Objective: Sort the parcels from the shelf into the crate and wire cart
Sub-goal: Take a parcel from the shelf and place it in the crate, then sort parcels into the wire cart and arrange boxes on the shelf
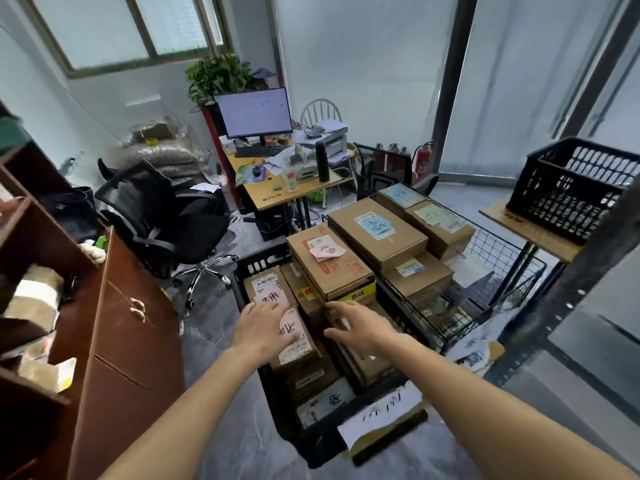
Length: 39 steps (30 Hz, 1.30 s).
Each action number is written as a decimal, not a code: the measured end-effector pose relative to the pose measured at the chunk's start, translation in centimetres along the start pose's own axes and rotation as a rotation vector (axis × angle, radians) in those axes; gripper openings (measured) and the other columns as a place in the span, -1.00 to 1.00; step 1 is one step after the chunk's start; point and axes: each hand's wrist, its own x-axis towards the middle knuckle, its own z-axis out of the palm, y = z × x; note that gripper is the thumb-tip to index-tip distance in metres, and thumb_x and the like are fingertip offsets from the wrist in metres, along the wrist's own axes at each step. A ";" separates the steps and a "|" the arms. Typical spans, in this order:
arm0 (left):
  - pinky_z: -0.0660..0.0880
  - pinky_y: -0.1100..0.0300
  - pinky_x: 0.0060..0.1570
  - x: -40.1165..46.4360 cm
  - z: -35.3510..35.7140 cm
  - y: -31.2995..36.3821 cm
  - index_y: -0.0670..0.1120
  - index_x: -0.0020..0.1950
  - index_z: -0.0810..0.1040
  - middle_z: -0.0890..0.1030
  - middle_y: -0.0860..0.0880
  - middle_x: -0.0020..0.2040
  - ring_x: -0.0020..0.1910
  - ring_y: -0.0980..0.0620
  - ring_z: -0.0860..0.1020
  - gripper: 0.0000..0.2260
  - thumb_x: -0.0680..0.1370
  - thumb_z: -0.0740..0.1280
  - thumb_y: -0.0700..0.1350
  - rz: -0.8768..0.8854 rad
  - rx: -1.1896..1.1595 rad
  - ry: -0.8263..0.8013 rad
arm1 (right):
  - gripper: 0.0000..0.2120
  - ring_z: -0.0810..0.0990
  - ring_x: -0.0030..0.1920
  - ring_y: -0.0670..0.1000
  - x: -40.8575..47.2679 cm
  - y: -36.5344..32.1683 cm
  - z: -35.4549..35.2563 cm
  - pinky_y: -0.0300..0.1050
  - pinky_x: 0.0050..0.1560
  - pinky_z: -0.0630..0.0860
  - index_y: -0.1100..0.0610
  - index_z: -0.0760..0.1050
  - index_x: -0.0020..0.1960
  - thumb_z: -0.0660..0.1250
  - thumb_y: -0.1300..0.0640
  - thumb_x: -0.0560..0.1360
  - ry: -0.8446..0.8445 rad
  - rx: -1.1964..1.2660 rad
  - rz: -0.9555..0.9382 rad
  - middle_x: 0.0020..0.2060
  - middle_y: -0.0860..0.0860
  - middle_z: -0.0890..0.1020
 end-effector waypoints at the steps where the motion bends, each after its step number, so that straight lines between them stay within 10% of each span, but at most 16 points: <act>1: 0.11 0.04 0.55 -0.4 -1.0 0.6 0.05 0.54 0.37 0.41 0.06 0.51 0.51 0.04 0.33 -0.39 0.56 0.28 0.31 0.006 -0.011 0.023 | -0.33 0.42 0.46 0.02 -1.0 -0.2 -1.2 0.08 0.36 0.46 -0.16 0.20 0.60 0.32 -0.24 0.57 0.012 -0.048 -0.001 0.54 -0.08 0.34; 22: 0.08 0.01 0.56 -17.4 -20.9 27.3 0.08 0.65 0.11 0.16 0.03 0.64 0.61 -0.05 0.15 -0.33 0.62 0.18 0.31 0.694 -0.192 0.337 | -0.31 0.30 0.55 0.08 -44.1 -4.5 -21.9 0.11 0.48 0.32 -0.11 0.11 0.64 0.19 -0.33 0.60 0.609 -0.562 0.501 0.61 -0.05 0.22; 39: 0.20 -0.05 0.54 -21.9 -23.4 55.8 0.07 0.64 0.14 0.21 -0.02 0.63 0.58 -0.06 0.23 -0.30 0.59 0.24 0.32 0.905 -0.282 0.355 | -0.33 0.23 0.58 0.06 -65.6 12.1 -30.6 0.08 0.52 0.23 -0.11 0.09 0.64 0.18 -0.29 0.62 0.724 -0.452 0.792 0.62 -0.06 0.16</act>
